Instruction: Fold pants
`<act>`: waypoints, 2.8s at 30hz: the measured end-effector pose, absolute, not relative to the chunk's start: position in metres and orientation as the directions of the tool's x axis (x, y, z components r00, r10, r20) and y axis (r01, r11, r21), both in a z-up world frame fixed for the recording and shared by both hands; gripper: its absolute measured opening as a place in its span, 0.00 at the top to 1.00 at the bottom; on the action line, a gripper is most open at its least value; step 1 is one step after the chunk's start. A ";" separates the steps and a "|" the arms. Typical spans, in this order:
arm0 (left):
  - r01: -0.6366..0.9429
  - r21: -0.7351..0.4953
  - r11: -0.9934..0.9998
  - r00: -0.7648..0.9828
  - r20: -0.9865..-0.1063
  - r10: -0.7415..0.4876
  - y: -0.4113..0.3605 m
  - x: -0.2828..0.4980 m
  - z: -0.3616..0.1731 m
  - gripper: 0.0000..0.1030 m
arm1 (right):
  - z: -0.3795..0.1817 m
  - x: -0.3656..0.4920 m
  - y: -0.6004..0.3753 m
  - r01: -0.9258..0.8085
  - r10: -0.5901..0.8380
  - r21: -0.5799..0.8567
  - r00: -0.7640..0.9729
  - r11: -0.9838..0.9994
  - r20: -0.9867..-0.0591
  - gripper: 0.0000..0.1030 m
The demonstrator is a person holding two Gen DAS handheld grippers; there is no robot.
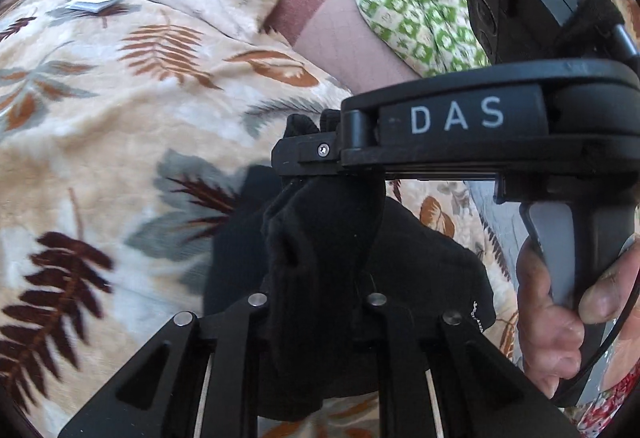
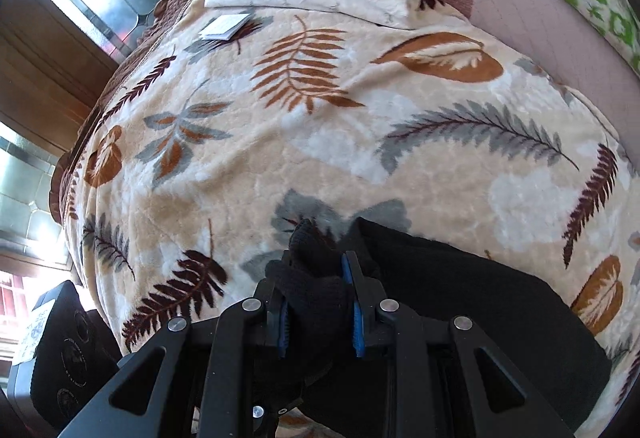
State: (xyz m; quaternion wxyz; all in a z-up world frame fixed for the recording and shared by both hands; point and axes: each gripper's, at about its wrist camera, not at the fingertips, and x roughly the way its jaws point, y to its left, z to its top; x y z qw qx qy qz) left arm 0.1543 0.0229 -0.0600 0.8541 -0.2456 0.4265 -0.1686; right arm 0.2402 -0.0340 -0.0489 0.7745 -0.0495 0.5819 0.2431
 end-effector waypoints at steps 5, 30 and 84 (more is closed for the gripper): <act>0.098 -0.549 0.830 0.534 -0.675 -0.510 -0.027 0.159 -0.075 0.80 | -0.070 0.242 -0.098 -0.342 0.340 0.258 0.208 0.904 -0.917 0.72; 0.071 -0.539 0.840 0.534 -0.690 -0.488 0.015 0.050 -0.072 0.36 | -0.077 0.171 -0.131 -0.268 0.561 0.494 0.342 0.827 -0.754 0.54; 0.226 -0.308 0.924 0.623 -0.683 -0.381 0.000 0.074 -0.066 0.58 | -0.110 0.119 -0.200 -0.105 0.057 0.010 0.455 0.994 -0.889 0.37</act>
